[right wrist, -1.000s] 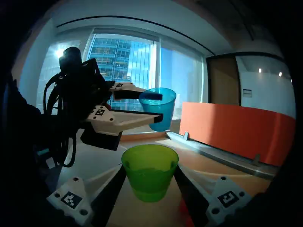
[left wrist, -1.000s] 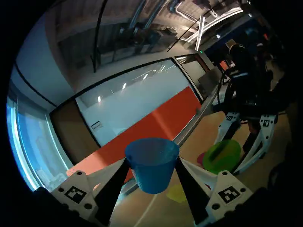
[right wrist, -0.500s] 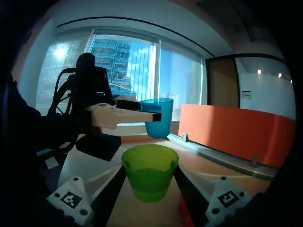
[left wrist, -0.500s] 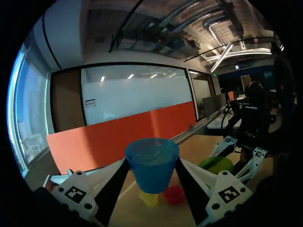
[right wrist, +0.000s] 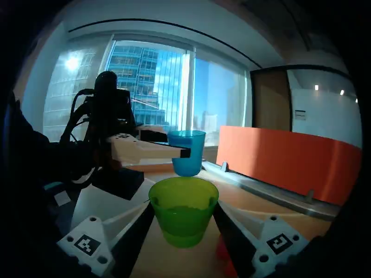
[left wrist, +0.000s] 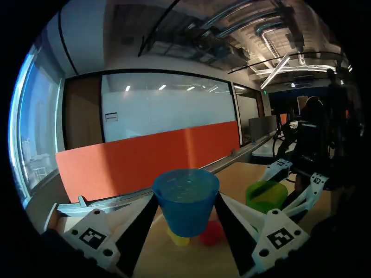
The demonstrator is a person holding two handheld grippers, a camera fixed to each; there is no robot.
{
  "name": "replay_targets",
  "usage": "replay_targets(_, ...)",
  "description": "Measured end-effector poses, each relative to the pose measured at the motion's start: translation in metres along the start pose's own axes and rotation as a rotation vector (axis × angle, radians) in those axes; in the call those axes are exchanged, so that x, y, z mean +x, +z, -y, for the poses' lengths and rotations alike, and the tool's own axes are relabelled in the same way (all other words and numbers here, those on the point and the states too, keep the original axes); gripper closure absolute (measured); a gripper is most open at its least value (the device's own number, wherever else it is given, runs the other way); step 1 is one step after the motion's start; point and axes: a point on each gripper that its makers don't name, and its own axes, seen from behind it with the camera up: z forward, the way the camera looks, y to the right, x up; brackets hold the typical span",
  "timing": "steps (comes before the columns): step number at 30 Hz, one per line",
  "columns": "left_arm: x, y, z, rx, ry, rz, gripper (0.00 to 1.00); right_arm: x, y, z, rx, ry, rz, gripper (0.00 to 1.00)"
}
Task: Pour water
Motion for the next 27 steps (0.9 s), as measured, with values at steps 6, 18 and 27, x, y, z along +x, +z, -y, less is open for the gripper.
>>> replay_targets(6, -0.016, -0.001, 0.000, -0.006, -0.015, 0.030, 0.16, -0.007, -0.007, -0.003, -0.007, 0.005, 0.025, 0.12)
replay_targets(18, -0.051, 0.000, -0.004, -0.032, -0.014, 0.099, 0.16, -0.021, -0.029, -0.022, -0.051, 0.024, 0.059, 0.12)
replay_targets(27, -0.074, 0.005, -0.013, -0.057, 0.000, 0.149, 0.16, -0.030, -0.035, -0.026, -0.056, 0.034, 0.080, 0.12)
